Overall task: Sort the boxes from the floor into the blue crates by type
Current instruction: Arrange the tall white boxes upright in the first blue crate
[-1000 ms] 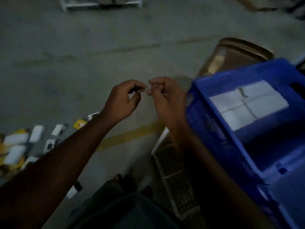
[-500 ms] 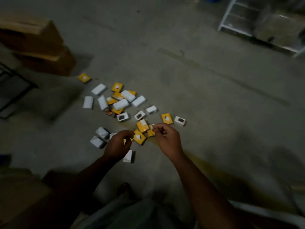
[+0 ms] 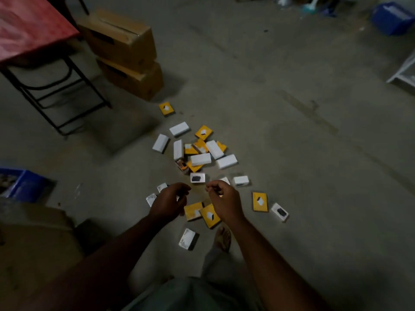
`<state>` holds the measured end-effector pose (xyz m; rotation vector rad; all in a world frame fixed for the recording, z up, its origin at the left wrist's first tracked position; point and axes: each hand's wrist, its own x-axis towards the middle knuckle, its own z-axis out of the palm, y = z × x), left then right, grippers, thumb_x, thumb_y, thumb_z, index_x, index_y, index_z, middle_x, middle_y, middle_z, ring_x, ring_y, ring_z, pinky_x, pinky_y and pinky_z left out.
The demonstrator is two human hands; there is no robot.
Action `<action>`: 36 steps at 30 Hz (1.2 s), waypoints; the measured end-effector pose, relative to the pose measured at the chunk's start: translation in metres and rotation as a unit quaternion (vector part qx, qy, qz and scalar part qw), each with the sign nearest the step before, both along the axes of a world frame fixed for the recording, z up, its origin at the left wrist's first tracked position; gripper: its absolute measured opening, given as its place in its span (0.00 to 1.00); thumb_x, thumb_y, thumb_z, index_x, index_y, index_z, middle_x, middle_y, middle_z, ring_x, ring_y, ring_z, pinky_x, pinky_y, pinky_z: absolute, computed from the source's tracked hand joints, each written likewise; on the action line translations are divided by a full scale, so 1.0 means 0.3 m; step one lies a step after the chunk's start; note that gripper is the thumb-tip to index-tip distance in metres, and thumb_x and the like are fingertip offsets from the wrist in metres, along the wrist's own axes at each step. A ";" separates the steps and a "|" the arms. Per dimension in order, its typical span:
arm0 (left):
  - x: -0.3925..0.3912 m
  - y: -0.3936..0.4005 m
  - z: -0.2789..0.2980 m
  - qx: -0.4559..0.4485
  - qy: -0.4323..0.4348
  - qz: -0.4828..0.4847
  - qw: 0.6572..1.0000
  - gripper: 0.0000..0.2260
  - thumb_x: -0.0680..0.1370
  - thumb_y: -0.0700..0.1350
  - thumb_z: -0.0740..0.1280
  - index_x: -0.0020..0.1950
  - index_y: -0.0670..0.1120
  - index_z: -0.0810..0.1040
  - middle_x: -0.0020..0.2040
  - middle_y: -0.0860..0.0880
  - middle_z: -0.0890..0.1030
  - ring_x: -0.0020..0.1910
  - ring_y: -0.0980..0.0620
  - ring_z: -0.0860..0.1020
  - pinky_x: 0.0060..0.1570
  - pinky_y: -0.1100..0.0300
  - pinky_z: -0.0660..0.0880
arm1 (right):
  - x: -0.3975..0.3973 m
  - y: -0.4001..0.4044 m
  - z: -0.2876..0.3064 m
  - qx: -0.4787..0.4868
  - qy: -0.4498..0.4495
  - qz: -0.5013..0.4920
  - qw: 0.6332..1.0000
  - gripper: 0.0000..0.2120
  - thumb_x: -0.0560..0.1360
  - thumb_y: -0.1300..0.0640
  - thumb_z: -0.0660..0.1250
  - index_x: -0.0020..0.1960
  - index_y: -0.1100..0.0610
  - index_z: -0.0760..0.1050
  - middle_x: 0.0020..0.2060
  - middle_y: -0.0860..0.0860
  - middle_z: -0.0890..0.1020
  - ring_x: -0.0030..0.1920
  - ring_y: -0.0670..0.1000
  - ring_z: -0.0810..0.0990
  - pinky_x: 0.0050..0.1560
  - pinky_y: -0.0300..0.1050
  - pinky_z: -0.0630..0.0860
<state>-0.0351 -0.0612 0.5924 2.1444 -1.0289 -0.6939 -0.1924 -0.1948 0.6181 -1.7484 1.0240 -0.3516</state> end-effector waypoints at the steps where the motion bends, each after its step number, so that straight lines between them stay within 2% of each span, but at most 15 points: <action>1: 0.009 -0.055 -0.004 0.002 -0.003 0.012 1.000 0.12 0.77 0.39 0.67 0.57 0.51 0.81 0.48 0.57 0.83 0.40 0.61 0.83 0.44 0.58 0.81 | 0.018 -0.061 -0.022 0.004 -0.001 0.000 1.000 0.07 0.79 0.59 0.68 0.51 0.49 0.83 0.42 0.42 0.83 0.44 0.37 0.79 0.46 0.35 0.76; 4: 0.024 -0.186 -0.018 0.013 -0.004 0.022 1.000 0.13 0.77 0.38 0.68 0.58 0.50 0.81 0.49 0.55 0.84 0.44 0.62 0.82 0.47 0.58 0.80 | 0.055 -0.215 -0.078 0.013 0.014 -0.017 1.000 0.05 0.79 0.57 0.69 0.51 0.49 0.83 0.44 0.46 0.85 0.46 0.45 0.82 0.46 0.41 0.78; 9: 0.039 -0.314 -0.018 0.028 -0.015 0.025 0.999 0.13 0.76 0.36 0.67 0.58 0.48 0.82 0.51 0.51 0.84 0.49 0.56 0.82 0.49 0.59 0.78 | 0.106 -0.359 -0.109 0.040 0.035 -0.019 0.998 0.04 0.80 0.56 0.69 0.52 0.51 0.83 0.47 0.48 0.85 0.47 0.47 0.82 0.44 0.36 0.75; 12: 0.062 -0.352 -0.029 0.033 -0.003 0.015 0.999 0.13 0.76 0.37 0.66 0.59 0.47 0.82 0.53 0.50 0.84 0.50 0.53 0.82 0.50 0.56 0.79 | 0.132 -0.390 -0.102 0.047 0.041 -0.021 0.998 0.05 0.79 0.56 0.69 0.50 0.46 0.82 0.48 0.47 0.86 0.50 0.48 0.83 0.51 0.44 0.80; 14: 0.077 -0.375 -0.044 0.032 0.013 0.008 0.999 0.14 0.77 0.37 0.66 0.61 0.46 0.81 0.54 0.48 0.83 0.49 0.50 0.83 0.50 0.54 0.80 | 0.141 -0.407 -0.091 0.043 0.053 -0.041 0.997 0.05 0.79 0.56 0.69 0.50 0.46 0.82 0.47 0.47 0.86 0.49 0.50 0.83 0.52 0.48 0.81; 17: 0.101 -0.406 -0.072 0.034 0.017 -0.002 0.999 0.13 0.77 0.38 0.67 0.61 0.45 0.81 0.54 0.46 0.84 0.51 0.47 0.82 0.51 0.52 0.79 | 0.141 -0.427 -0.083 0.025 0.060 -0.057 0.996 0.06 0.80 0.58 0.68 0.53 0.53 0.83 0.47 0.47 0.85 0.49 0.48 0.82 0.50 0.40 0.77; 20: 0.124 -0.411 -0.103 0.050 0.007 0.001 0.999 0.13 0.77 0.40 0.67 0.60 0.46 0.81 0.55 0.47 0.83 0.54 0.46 0.81 0.53 0.51 0.78 | 0.157 -0.449 -0.108 0.019 0.080 -0.036 0.996 0.06 0.79 0.60 0.68 0.54 0.56 0.83 0.47 0.47 0.84 0.49 0.47 0.81 0.45 0.30 0.72; 21: 0.130 -0.411 -0.109 0.055 0.009 0.007 0.998 0.13 0.77 0.40 0.67 0.61 0.47 0.81 0.55 0.47 0.83 0.54 0.46 0.81 0.53 0.51 0.78 | 0.166 -0.455 -0.110 0.019 0.091 -0.023 0.995 0.06 0.79 0.60 0.69 0.54 0.57 0.83 0.46 0.47 0.83 0.49 0.47 0.81 0.44 0.29 0.71; 25: 0.151 -0.462 -0.149 0.089 0.017 0.037 0.995 0.16 0.76 0.40 0.67 0.64 0.48 0.80 0.56 0.47 0.83 0.55 0.48 0.81 0.53 0.54 0.78 | 0.193 -0.542 -0.156 0.043 0.133 0.025 0.990 0.06 0.79 0.60 0.69 0.54 0.57 0.84 0.48 0.52 0.85 0.51 0.52 0.83 0.48 0.39 0.74; 27: 0.168 -0.554 -0.193 0.099 0.019 0.050 0.994 0.15 0.76 0.40 0.67 0.63 0.47 0.80 0.57 0.46 0.83 0.56 0.46 0.81 0.53 0.54 0.78 | 0.207 -0.640 -0.189 0.038 0.149 0.039 0.987 0.06 0.78 0.60 0.70 0.54 0.57 0.84 0.48 0.51 0.86 0.51 0.50 0.84 0.49 0.39 0.76; 28: 0.177 -0.622 -0.217 0.101 0.020 0.055 0.993 0.14 0.76 0.40 0.68 0.62 0.47 0.81 0.57 0.46 0.83 0.56 0.45 0.81 0.54 0.53 0.78 | 0.221 -0.704 -0.210 0.037 0.150 0.041 0.987 0.06 0.78 0.60 0.70 0.54 0.57 0.83 0.47 0.51 0.85 0.49 0.46 0.84 0.48 0.38 0.77; 30: 0.203 -0.798 -0.291 0.089 0.025 0.071 0.993 0.13 0.76 0.41 0.68 0.60 0.46 0.81 0.55 0.46 0.83 0.54 0.46 0.81 0.53 0.52 0.78 | 0.272 -0.858 -0.282 0.052 0.138 0.040 0.988 0.07 0.79 0.63 0.69 0.56 0.61 0.82 0.44 0.51 0.83 0.39 0.33 0.81 0.38 0.26 0.72; 31: 0.218 -0.902 -0.354 0.080 0.028 0.082 0.993 0.12 0.76 0.41 0.69 0.60 0.46 0.81 0.54 0.46 0.83 0.53 0.47 0.81 0.52 0.53 0.78 | 0.314 -0.944 -0.346 0.061 0.126 0.041 0.989 0.07 0.79 0.64 0.68 0.56 0.62 0.81 0.43 0.51 0.82 0.35 0.30 0.79 0.34 0.23 0.69; 33: 0.254 -1.111 -0.537 0.070 0.037 0.107 0.991 0.11 0.77 0.42 0.70 0.59 0.46 0.81 0.52 0.47 0.83 0.51 0.49 0.82 0.49 0.57 0.77 | 0.412 -1.109 -0.543 0.057 0.109 0.044 0.991 0.06 0.79 0.64 0.69 0.55 0.59 0.81 0.40 0.49 0.81 0.33 0.32 0.78 0.32 0.22 0.68; 36: 0.301 -1.328 -0.889 0.081 0.055 0.156 0.983 0.10 0.75 0.40 0.72 0.57 0.43 0.82 0.50 0.47 0.83 0.51 0.49 0.81 0.47 0.63 0.71 | 0.511 -1.277 -0.928 0.033 0.130 0.049 0.990 0.07 0.77 0.62 0.70 0.54 0.55 0.83 0.42 0.48 0.84 0.42 0.44 0.82 0.38 0.25 0.68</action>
